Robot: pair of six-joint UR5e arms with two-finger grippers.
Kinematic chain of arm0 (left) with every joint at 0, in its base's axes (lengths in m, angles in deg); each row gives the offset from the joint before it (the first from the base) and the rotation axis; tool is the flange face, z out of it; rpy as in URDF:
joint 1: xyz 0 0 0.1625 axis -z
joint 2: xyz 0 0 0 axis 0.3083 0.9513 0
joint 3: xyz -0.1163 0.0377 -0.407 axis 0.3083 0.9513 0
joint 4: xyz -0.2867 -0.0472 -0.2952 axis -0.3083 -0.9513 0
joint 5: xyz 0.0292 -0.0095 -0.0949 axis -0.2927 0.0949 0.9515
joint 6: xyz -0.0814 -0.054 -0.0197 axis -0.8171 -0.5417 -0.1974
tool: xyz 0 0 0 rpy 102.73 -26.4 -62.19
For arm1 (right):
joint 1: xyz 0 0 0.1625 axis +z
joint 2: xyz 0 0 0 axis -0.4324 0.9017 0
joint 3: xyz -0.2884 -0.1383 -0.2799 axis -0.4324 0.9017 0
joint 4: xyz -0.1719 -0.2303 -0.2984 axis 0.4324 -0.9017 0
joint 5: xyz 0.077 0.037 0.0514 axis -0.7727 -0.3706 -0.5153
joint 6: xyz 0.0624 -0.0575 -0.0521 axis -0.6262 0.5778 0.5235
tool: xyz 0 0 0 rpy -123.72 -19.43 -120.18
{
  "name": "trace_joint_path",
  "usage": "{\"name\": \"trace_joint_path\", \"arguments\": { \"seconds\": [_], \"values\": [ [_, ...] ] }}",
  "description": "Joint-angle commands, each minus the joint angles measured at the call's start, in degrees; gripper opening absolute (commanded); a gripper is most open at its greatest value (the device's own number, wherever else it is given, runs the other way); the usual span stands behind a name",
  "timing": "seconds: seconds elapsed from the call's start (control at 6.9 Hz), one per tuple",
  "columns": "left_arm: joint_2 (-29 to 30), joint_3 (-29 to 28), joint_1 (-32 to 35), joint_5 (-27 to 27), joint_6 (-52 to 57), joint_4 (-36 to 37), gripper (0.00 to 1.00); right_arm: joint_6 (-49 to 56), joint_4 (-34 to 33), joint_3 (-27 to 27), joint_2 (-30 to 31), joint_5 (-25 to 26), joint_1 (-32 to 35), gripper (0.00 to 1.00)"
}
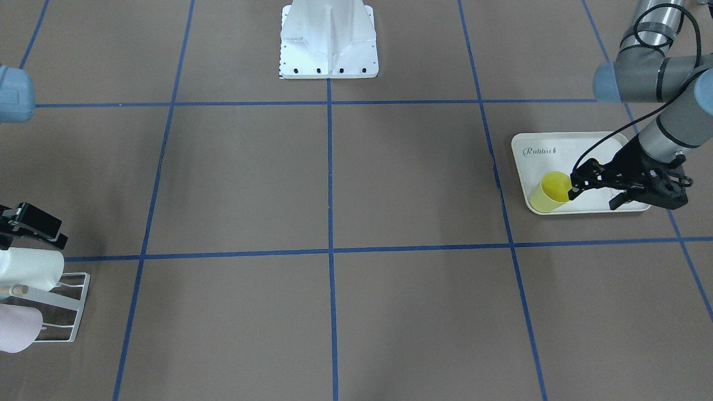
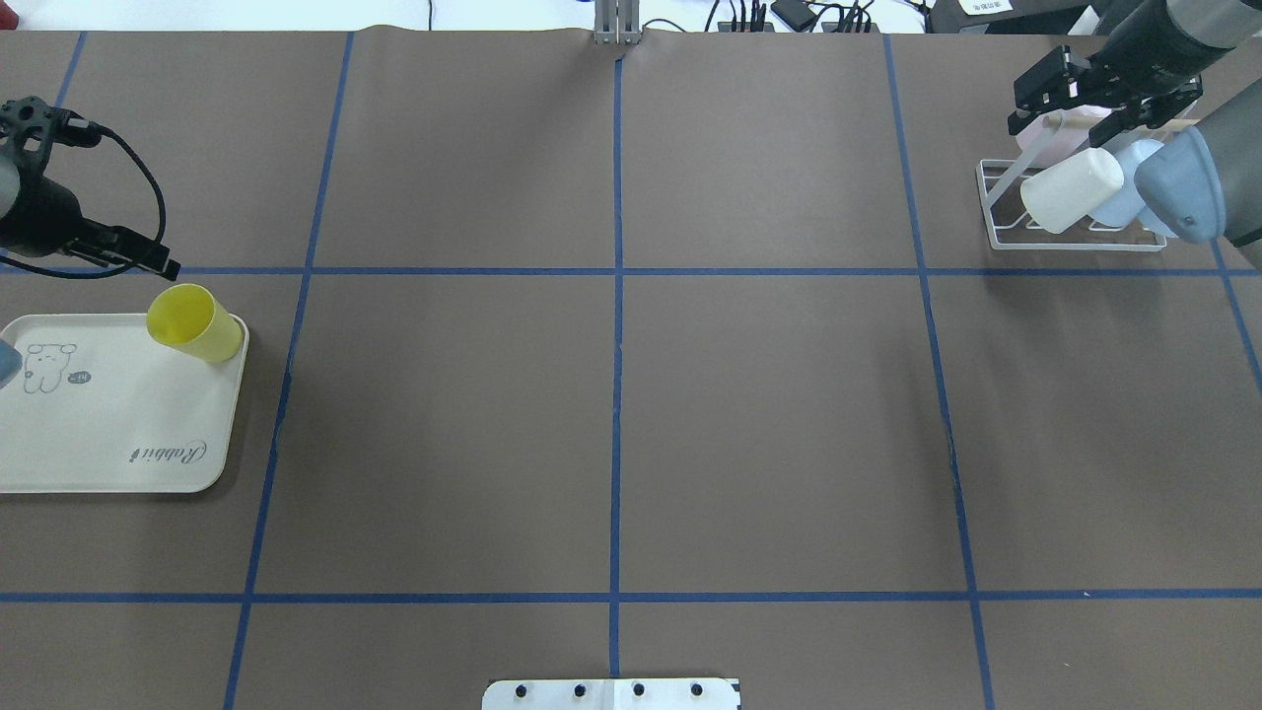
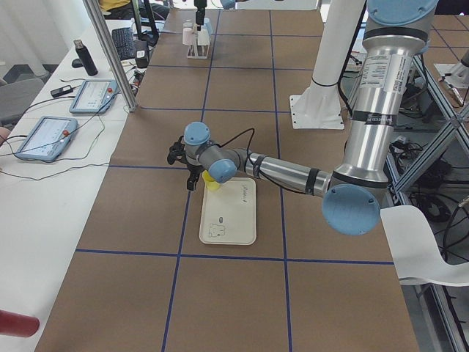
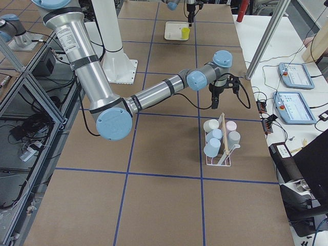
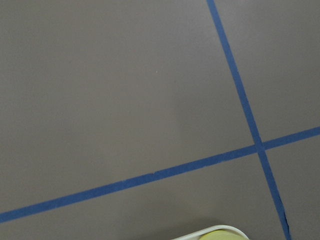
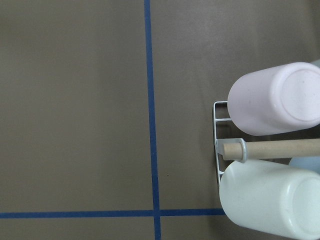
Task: Transfer IKEA cup to right arm and place on rack
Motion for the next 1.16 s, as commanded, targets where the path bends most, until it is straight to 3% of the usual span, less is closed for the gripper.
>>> {"name": "trace_joint_path", "arguments": {
  "seconds": [0.0, 0.87, 1.01],
  "values": [
    [-0.1, 0.0, -1.5, 0.0, -1.6, 2.0, 0.95, 0.0, 0.1, -0.1, 0.2, 0.1, -0.1, 1.00],
    [-1.7, 0.2, -3.5, -0.3, -1.8, 1.4, 0.99, 0.0, 0.0, -2.2, 1.2, -0.2, 0.0, 1.00],
    [-1.7, 0.4, -3.6, -0.3, -1.8, 1.4, 0.87, 0.0, 0.0, -2.8, 1.6, -0.2, 0.0, 1.00]
  ]
}}
